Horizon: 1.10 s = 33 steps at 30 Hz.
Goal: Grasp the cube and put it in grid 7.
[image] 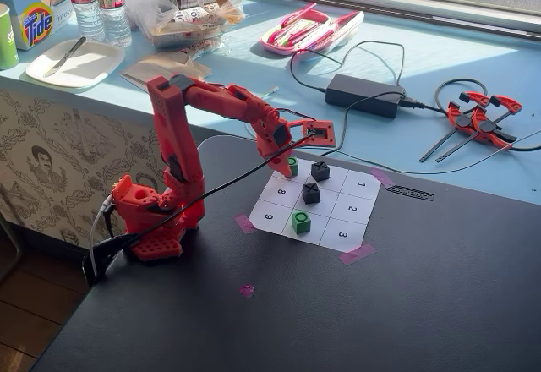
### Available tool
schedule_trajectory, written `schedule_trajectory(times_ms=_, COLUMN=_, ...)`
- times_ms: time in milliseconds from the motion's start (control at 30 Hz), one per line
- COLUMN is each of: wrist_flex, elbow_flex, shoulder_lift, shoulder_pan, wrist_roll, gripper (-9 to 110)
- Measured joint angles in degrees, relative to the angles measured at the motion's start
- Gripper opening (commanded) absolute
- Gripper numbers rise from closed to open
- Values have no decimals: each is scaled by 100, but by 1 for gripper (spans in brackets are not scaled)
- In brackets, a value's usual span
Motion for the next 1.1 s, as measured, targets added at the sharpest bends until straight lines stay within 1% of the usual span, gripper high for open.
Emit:
schedule_trajectory(times_ms=133, wrist_flex=721, elbow_flex=-229, shoulder_lift=747, shoulder_pan=123, wrist_roll=62, gripper=20)
schedule_trajectory(times_ms=233, wrist_flex=1433, elbow_flex=-466, shoulder_lift=1617, shoulder_pan=431, wrist_roll=88, gripper=17)
schedule_trajectory(times_ms=300, wrist_flex=2030, elbow_flex=-765, shoulder_lift=2276, shoulder_pan=677, wrist_roll=299, gripper=13)
schedule_trajectory(times_ms=367, wrist_flex=2654, elbow_flex=-1063, shoulder_lift=2953, shoulder_pan=993, wrist_roll=598, gripper=5)
schedule_trajectory(times_ms=400, wrist_flex=2927, elbow_flex=-1134, shoulder_lift=3313, shoulder_pan=1187, wrist_roll=791, gripper=1)
schedule_trajectory(times_ms=433, wrist_flex=3173, elbow_flex=-1151, shoulder_lift=3718, shoulder_pan=1433, wrist_roll=958, gripper=0)
schedule_trajectory(times_ms=567, wrist_flex=4122, elbow_flex=-1107, shoulder_lift=5089, shoulder_pan=2689, wrist_roll=1327, gripper=0)
schedule_trajectory(times_ms=633, wrist_flex=4386, elbow_flex=-861, shoulder_lift=5722, shoulder_pan=3437, wrist_roll=1503, gripper=0)
schedule_trajectory(times_ms=800, wrist_flex=4456, elbow_flex=519, shoulder_lift=7242, shoulder_pan=5063, wrist_roll=2057, gripper=0)
schedule_trajectory(times_ms=900, wrist_flex=4025, elbow_flex=1670, shoulder_lift=7664, shoulder_pan=5748, wrist_roll=2558, gripper=0)
schedule_trajectory(times_ms=967, wrist_flex=3674, elbow_flex=2373, shoulder_lift=7901, shoulder_pan=5994, wrist_roll=2900, gripper=0)
schedule_trajectory(times_ms=1100, wrist_flex=3226, elbow_flex=3524, shoulder_lift=8306, shoulder_pan=6117, wrist_roll=3375, gripper=0)
